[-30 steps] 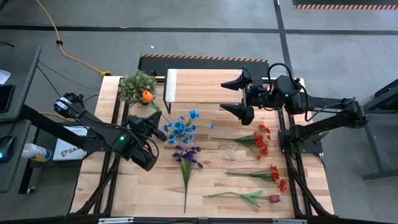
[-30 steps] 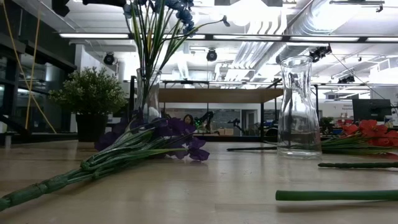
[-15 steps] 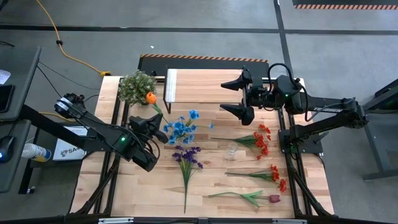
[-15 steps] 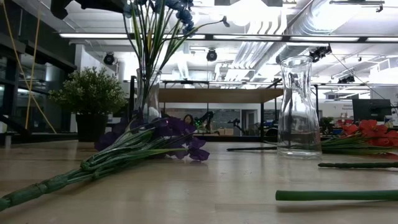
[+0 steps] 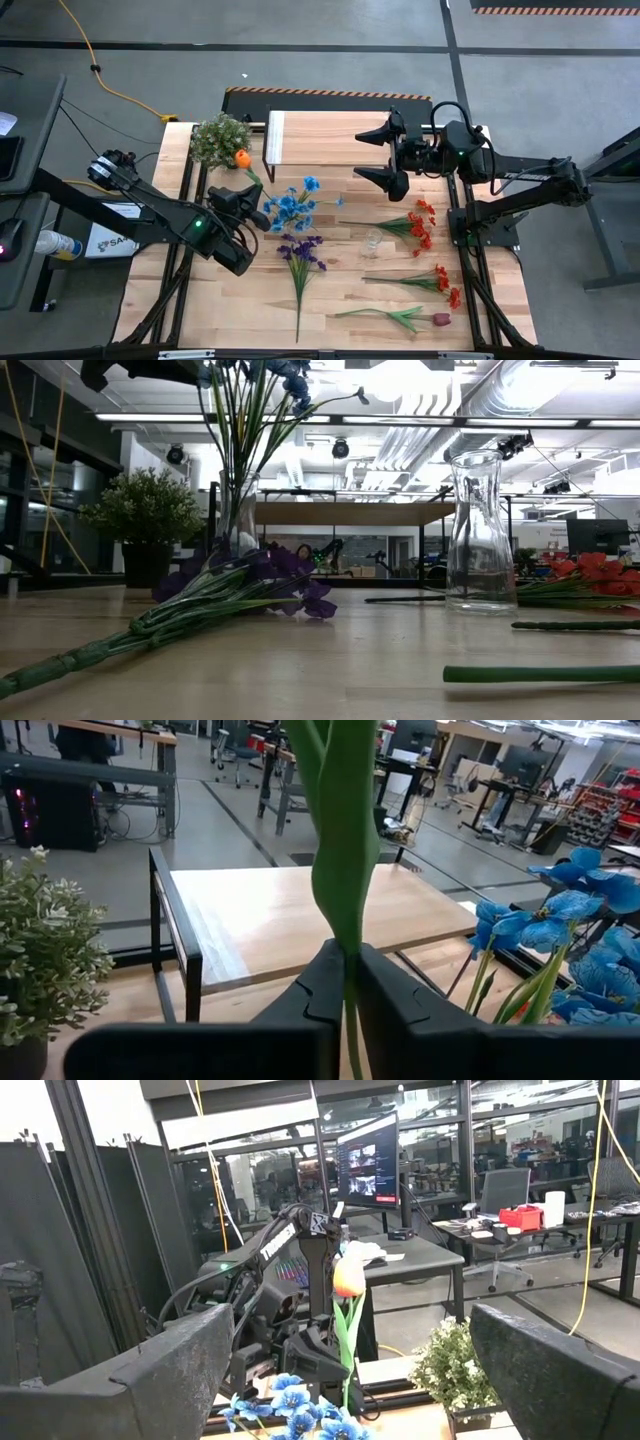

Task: Pick and place flowers into a vace then onto a shelf
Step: Put the orange flower into the left transparent vase

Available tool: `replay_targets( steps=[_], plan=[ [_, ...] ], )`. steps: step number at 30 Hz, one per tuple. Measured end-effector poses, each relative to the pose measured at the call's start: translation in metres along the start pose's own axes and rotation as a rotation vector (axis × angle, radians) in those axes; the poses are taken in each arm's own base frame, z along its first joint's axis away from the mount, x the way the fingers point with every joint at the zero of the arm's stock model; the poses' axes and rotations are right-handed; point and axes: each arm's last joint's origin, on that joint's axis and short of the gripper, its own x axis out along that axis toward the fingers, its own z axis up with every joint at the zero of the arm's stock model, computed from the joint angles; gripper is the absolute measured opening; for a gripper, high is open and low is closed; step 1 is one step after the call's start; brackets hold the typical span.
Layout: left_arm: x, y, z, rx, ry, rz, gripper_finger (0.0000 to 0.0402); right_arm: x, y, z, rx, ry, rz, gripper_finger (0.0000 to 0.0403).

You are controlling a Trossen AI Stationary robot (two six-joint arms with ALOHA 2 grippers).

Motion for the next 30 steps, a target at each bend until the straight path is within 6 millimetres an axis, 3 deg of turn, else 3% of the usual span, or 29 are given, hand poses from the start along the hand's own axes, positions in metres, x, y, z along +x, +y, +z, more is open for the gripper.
replay_targets(
  steps=[30],
  plan=[
    [-0.0002,-0.0003,-0.0038,-0.011,0.129,0.008,0.0066,0.0000,-0.0002,0.0001,-0.001,-0.001,-0.007,0.0394]
  ],
)
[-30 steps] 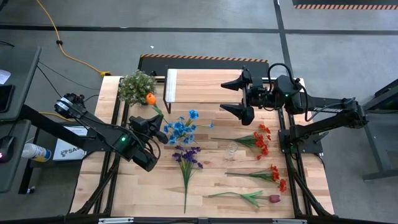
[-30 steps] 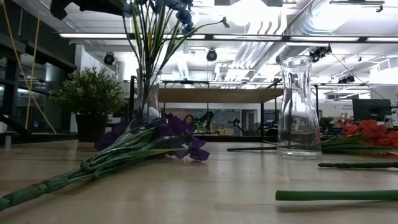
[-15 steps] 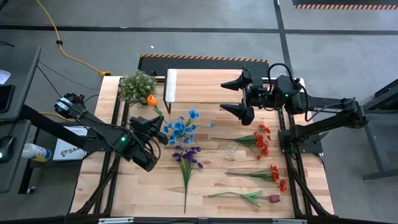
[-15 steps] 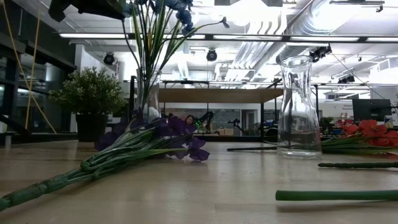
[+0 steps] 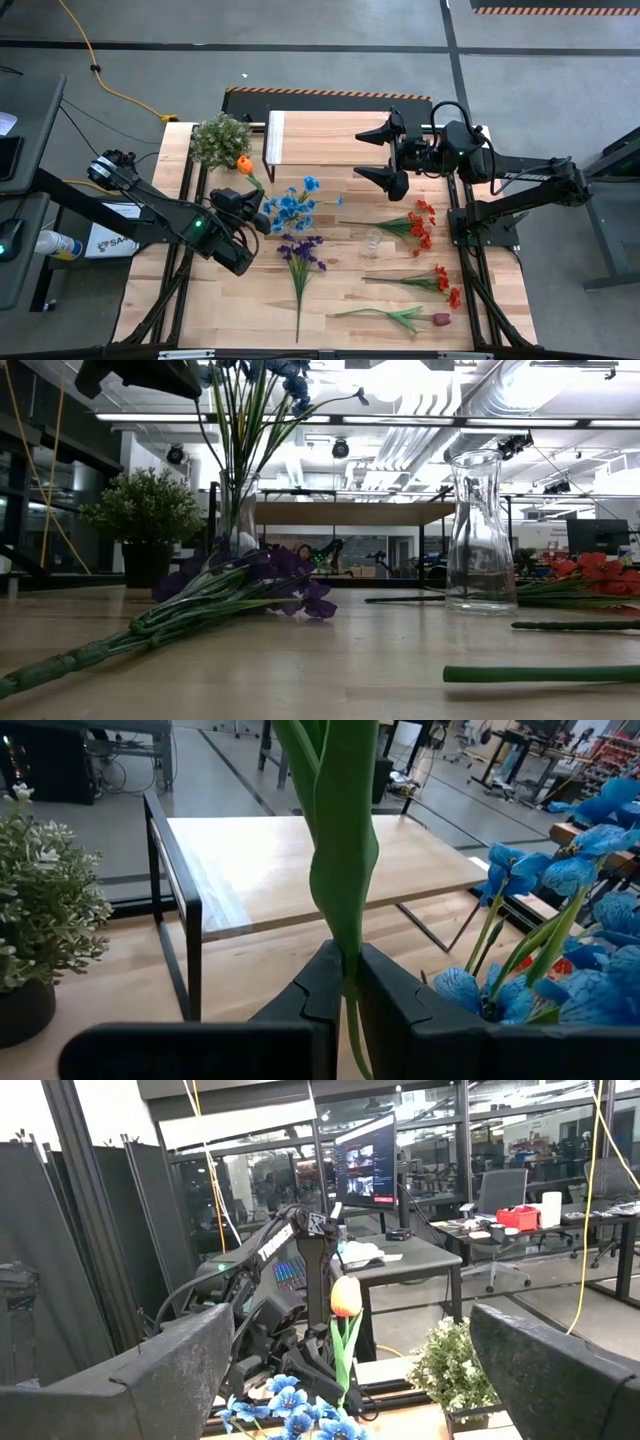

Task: Pick and place flowers into a vace then onto a shelf
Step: Put the orange flower into the left transparent vase, then put the dark blue flowers into the left transparent vase

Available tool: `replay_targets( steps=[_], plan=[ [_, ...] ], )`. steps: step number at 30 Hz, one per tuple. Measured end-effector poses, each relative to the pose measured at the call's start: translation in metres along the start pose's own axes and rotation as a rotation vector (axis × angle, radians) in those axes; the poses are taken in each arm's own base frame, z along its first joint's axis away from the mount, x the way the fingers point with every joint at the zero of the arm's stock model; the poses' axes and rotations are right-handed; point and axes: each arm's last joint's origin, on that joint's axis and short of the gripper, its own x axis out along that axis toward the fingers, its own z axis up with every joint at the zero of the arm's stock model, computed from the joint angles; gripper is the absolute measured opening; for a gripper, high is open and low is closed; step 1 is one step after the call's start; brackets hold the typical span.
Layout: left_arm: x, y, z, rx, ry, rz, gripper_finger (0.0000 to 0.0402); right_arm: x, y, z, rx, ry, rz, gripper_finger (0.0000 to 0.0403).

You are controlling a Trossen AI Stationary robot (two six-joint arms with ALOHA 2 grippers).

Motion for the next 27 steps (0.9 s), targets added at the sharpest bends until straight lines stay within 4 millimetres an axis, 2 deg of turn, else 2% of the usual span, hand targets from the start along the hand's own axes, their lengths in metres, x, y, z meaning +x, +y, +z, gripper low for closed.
replay_targets(
  steps=[10,22,27],
  plan=[
    [0.0000,-0.0020,-0.0007,-0.034,0.021,-0.005,0.0089,0.0000,-0.0001,0.0000,-0.001,0.000,-0.001,0.0394],
    [0.0000,-0.0019,-0.0013,-0.025,0.041,-0.004,0.0172,0.0000,0.0000,0.0000,-0.001,0.000,-0.001,0.0394],
    [-0.0001,-0.0017,-0.0018,-0.004,0.063,-0.003,0.0192,0.0000,0.0000,0.0000,-0.001,0.000,-0.001,0.0394]
  ],
)
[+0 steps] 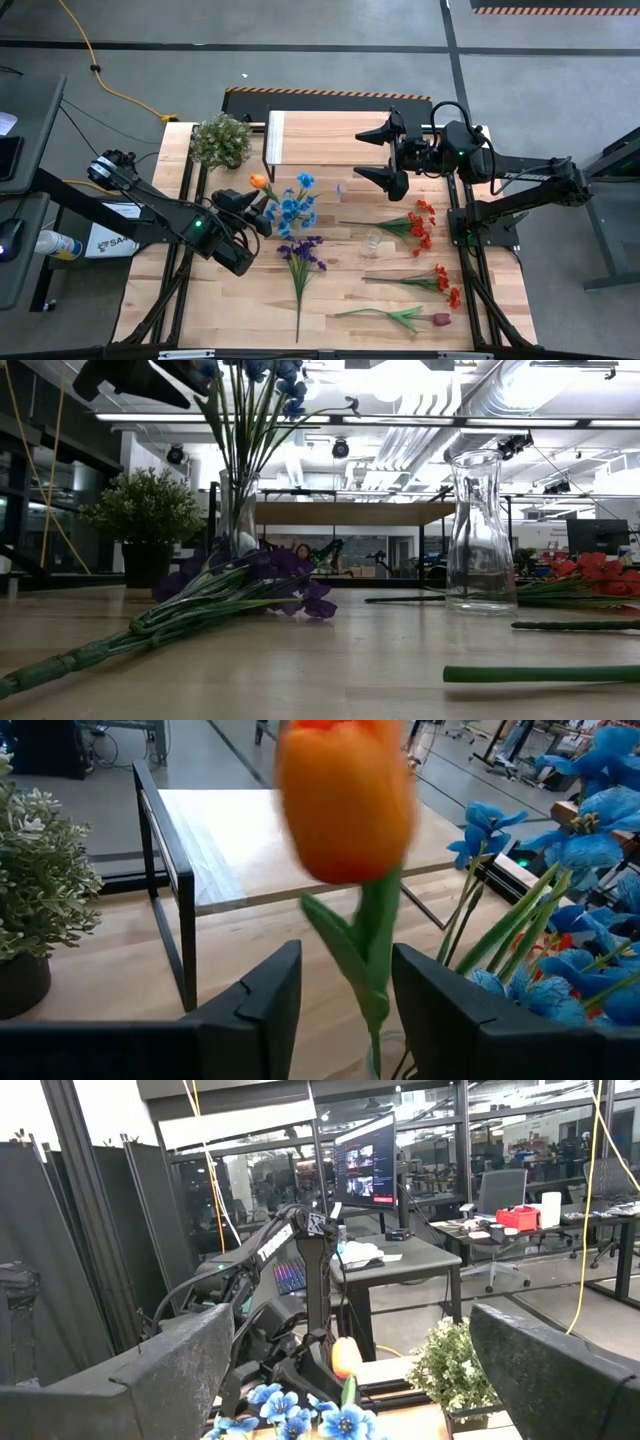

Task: Pick and place flowers into a vace then onto a shelf
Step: Put the dark blue flowers into the left transparent vase

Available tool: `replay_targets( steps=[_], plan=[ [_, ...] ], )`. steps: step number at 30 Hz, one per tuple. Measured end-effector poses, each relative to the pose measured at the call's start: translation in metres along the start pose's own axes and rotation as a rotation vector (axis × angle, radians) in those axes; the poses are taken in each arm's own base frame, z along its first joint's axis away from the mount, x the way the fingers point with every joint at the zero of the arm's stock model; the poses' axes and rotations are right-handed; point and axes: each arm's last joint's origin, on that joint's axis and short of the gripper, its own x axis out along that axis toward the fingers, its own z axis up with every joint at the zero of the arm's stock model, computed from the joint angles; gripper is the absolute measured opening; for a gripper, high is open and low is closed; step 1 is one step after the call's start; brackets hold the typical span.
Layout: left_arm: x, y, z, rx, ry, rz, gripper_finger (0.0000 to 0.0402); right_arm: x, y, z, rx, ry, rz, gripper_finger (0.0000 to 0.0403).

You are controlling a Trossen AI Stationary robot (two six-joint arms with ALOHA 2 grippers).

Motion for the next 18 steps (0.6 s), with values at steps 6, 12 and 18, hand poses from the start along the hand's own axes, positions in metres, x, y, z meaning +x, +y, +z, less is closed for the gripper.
replay_targets(
  steps=[6,12,18],
  plan=[
    [-0.001,0.002,0.001,0.005,0.016,0.001,0.0194,0.000,0.000,0.000,0.000,0.000,0.000,0.0394],
    [-0.006,0.006,0.009,-0.018,0.037,-0.020,0.0196,0.000,0.000,0.000,0.000,0.000,0.000,0.0394],
    [-0.021,0.008,0.019,0.010,0.087,-0.093,0.0194,0.000,0.000,0.000,0.000,0.000,0.000,0.0394]
  ],
)
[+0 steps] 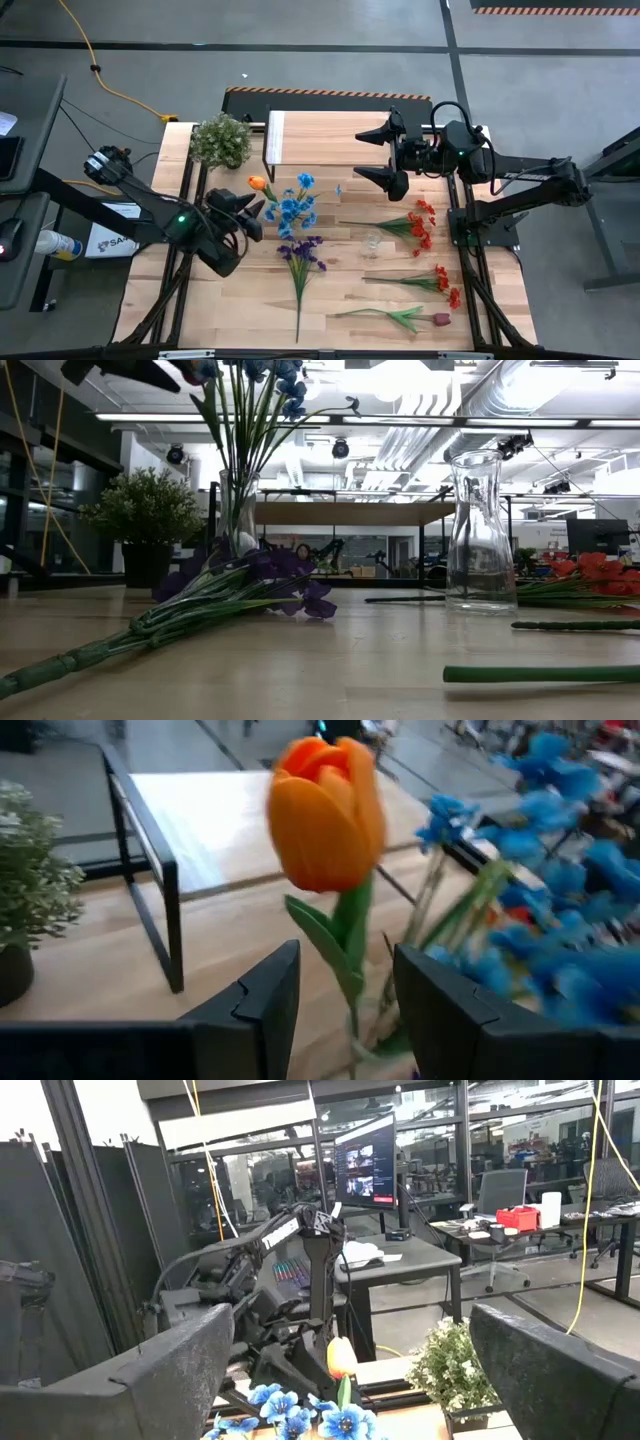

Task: Pick and place flowers into a vace then onto a shelf
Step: Put the dark blue flowers into the left transparent vase

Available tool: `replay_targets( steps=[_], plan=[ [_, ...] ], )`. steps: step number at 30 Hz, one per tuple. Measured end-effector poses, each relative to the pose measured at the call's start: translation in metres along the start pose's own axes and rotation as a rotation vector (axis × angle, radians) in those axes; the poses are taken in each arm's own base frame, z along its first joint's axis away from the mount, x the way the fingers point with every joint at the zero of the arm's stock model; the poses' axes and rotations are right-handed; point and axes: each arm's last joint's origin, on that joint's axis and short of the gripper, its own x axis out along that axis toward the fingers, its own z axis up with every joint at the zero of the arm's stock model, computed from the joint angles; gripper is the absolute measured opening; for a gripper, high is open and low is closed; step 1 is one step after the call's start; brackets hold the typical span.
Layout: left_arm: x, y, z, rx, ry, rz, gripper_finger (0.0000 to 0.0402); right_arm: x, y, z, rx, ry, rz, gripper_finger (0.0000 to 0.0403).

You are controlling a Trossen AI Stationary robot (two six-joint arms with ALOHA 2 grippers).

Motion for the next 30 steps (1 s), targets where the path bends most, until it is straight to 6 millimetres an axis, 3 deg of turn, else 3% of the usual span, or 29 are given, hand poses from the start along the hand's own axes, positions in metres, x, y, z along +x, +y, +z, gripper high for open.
replay_targets(
  steps=[9,16,23,30],
  plan=[
    [-0.035,-0.011,0.008,0.040,0.144,-0.165,0.0193,0.000,0.000,0.000,0.000,0.000,0.000,0.0394],
    [-0.060,-0.025,0.009,-0.067,0.319,-0.323,0.0195,0.000,0.000,0.000,0.000,0.000,0.000,0.0394],
    [-0.072,-0.043,0.009,-0.222,0.495,-0.472,0.0195,0.000,0.000,0.000,0.000,0.000,0.000,0.0394],
    [-0.075,-0.062,0.000,-0.308,0.548,-0.545,0.0195,0.000,0.000,0.000,0.000,0.000,0.003,0.0394]
  ],
)
